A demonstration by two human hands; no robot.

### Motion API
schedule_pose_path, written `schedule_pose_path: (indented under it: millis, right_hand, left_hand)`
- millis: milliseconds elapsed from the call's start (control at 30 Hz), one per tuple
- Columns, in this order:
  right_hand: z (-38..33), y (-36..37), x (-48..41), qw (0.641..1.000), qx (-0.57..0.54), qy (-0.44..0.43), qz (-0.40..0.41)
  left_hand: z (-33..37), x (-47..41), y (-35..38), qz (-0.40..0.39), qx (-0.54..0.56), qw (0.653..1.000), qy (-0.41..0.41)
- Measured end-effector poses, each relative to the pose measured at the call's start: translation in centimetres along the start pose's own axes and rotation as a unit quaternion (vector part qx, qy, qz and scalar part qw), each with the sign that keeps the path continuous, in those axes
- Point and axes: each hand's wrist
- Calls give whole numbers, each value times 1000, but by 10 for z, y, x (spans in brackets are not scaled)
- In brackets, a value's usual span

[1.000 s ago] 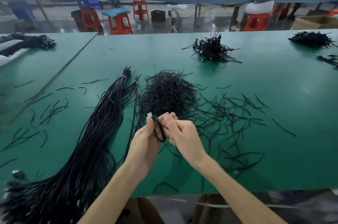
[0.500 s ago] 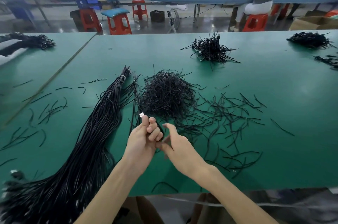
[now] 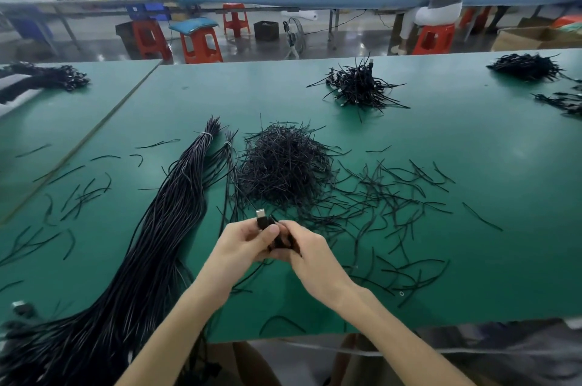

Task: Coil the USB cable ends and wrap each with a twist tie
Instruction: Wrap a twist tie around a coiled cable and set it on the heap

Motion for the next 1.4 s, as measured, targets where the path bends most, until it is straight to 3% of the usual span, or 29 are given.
schedule_pose_path:
  millis: [100, 267, 433, 567, 733, 933, 1033, 1133, 1300, 1400]
  right_hand:
    - [8, 1, -2, 998, 64, -2, 11]
    - [25, -2, -6, 990, 132, -29, -43]
    - [34, 1, -5, 945, 304, -112, -46]
    - [37, 6, -8, 911, 376, -163, -35]
    - [37, 8, -13, 888, 420, -189, -21]
    - [41, 6, -9, 907, 385, -167, 40]
    - [48, 8, -4, 904, 398, -154, 5]
    - [51, 8, -2, 882, 452, -133, -17]
    - [44, 1, -4, 846, 509, -157, 21]
    - [46, 0, -9, 831, 528, -175, 30]
  left_hand:
    - [-7, 0, -2, 72, -117, 989, 57]
    - [-16, -7, -21, 66, -195, 978, 41]
    - [-22, -16, -34, -1, -292, 956, 2]
    - [-26, -25, -41, -74, -315, 946, 29]
    - [-30, -37, -36, -136, -442, 886, 24]
    - [-40, -40, -24, -117, -478, 869, 55]
    - [-48, -45, -24, -114, -454, 882, 49]
    - [-53, -48, -18, -111, -467, 875, 64]
    - [-53, -48, -13, -118, -510, 849, 63]
    - [-52, -48, -12, -142, -484, 862, 52]
Point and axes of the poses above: each hand's wrist, its own x-axis away from the middle knuckle, its own y-axis out of the palm, z = x × y, and after that the axes turned 9 degrees about x, right-handed
